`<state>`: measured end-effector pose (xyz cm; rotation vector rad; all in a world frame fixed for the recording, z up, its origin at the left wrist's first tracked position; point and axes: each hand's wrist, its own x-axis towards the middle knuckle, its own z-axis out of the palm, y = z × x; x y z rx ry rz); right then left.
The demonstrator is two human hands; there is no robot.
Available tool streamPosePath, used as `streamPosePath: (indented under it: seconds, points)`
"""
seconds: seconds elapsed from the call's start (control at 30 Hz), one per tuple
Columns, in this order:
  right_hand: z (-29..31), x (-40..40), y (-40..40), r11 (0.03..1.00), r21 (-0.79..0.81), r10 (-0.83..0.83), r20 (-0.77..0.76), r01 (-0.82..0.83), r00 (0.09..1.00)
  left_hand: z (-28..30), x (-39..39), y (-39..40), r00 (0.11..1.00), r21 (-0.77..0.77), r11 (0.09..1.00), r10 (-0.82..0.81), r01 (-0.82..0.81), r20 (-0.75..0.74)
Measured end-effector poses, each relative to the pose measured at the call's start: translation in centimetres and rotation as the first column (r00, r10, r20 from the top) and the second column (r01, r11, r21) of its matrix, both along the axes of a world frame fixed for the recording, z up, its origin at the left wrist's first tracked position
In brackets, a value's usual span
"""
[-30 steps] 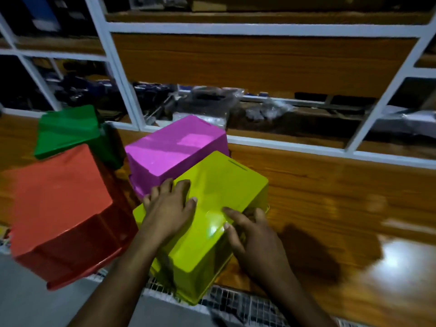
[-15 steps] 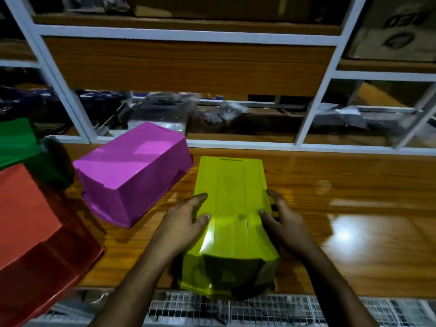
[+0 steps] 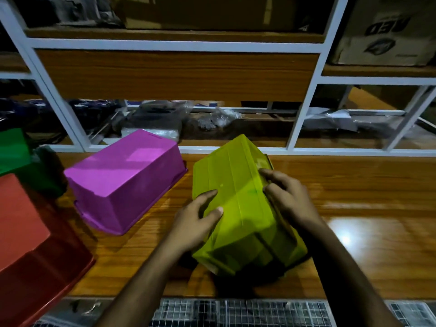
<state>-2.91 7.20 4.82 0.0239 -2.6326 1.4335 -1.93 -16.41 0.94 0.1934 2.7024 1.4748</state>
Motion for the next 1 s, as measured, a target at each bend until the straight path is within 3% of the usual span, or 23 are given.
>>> streamPosePath:
  seconds: [0.13, 0.3, 0.4, 0.47, 0.57, 0.63, 0.77, 0.9, 1.0]
  points:
    - [1.5, -0.3, -1.4, 0.979, 0.193, 0.073, -0.029, -0.066, 0.997, 1.3, -0.5, 1.3, 0.996, 0.112, 0.993, 0.012, -0.021, 0.084]
    - [1.5, -0.6, -2.0, 0.949, 0.233, 0.229, -0.045, -0.213, 0.972, 2.7, -1.3, 1.5, 0.981, 0.327, 0.943, -0.001, -0.064, 0.193]
    - [1.5, -0.2, -3.1, 0.906, 0.278, 0.351, -0.067, -0.320, 0.934, 3.0, -1.7, 2.0, 0.978, 0.323, 0.931, 0.121, -0.172, 0.172]
    - [1.4, -0.1, -3.2, 0.918, 0.313, 0.281, -0.082, -0.243, 0.956, 3.0, -1.7, 2.1, 0.975, 0.290, 0.934, 0.176, -0.210, 0.139]
    - [0.9, 0.3, -2.3, 0.850, 0.524, -0.061, 0.005, 0.049, 0.998, 3.3, -1.6, 1.7, 0.968, 0.304, 0.920, 0.231, -0.249, 0.094]
    - [0.6, 0.4, -1.5, 0.895, 0.440, -0.126, 0.090, 0.074, 0.988, 3.4, -1.6, 1.3, 0.973, 0.350, 0.908, 0.214, -0.231, 0.089]
    - [0.7, 0.2, -1.3, 0.976, 0.210, -0.076, 0.080, 0.058, 0.994, 3.0, -1.6, 1.1, 0.978, 0.398, 0.895, 0.208, -0.202, 0.029]
    - [-0.3, -0.4, -1.4, 0.992, -0.071, -0.099, 0.092, 0.106, 0.991, 2.9, -1.0, 1.0, 0.921, 0.299, 0.908, 0.351, -0.292, -0.168]
    - [-0.7, -0.5, -1.9, 0.981, -0.163, -0.095, 0.088, 0.108, 0.992, 3.1, -0.4, 0.9, 0.883, 0.206, 0.918, 0.386, -0.339, -0.268]
